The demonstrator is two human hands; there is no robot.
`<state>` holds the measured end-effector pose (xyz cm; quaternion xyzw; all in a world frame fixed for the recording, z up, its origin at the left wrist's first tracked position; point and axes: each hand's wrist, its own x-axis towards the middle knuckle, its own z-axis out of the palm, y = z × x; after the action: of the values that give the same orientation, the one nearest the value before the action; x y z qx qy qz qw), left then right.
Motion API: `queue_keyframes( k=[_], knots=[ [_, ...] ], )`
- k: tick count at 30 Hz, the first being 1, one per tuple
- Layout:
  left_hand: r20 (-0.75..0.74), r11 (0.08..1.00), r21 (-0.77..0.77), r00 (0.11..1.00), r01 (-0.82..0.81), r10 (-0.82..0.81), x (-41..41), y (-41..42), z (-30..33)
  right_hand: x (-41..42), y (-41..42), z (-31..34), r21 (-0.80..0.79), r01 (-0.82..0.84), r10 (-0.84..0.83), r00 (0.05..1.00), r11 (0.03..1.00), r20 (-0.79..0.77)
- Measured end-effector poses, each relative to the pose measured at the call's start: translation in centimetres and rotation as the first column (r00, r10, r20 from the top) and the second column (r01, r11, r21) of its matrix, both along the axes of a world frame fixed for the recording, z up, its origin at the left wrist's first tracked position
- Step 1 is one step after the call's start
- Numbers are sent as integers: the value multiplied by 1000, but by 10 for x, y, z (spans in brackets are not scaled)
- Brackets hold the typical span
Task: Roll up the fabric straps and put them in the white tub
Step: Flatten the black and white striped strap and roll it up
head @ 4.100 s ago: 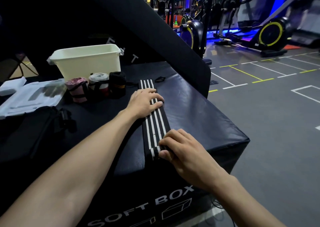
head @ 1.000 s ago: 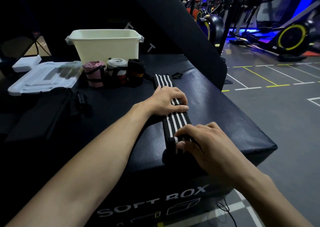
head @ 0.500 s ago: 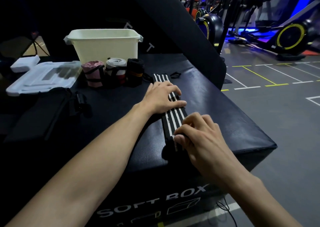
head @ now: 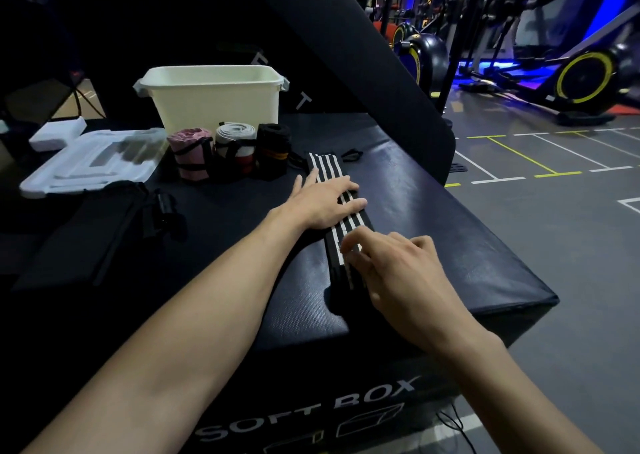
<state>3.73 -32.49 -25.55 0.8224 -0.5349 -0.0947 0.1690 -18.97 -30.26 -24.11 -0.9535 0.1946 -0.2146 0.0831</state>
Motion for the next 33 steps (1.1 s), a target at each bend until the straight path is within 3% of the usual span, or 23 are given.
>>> queue_keyframes(
  k=[6,12,21,28,33],
  knots=[
    [-4,1000,-2,1000,-2,2,0,1,0,11,7,-5,-135,139,-124,986,981,115],
    [1,999,-41,1000,-3,3,3,0,-2,3,11,-12,-250,132,-64,963,959,264],
    [-13,996,-87,1000,23,-24,8,-1,-3,-14,2,-11,-139,-45,43,999,989,-18],
    [75,973,-194,991,127,-114,12,-5,-6,-7,-4,-10,-197,-24,25,1000,980,2],
    [81,934,-261,969,245,-232,16,-9,-12,-7,2,2,-172,-54,35,993,984,-113]
  ],
)
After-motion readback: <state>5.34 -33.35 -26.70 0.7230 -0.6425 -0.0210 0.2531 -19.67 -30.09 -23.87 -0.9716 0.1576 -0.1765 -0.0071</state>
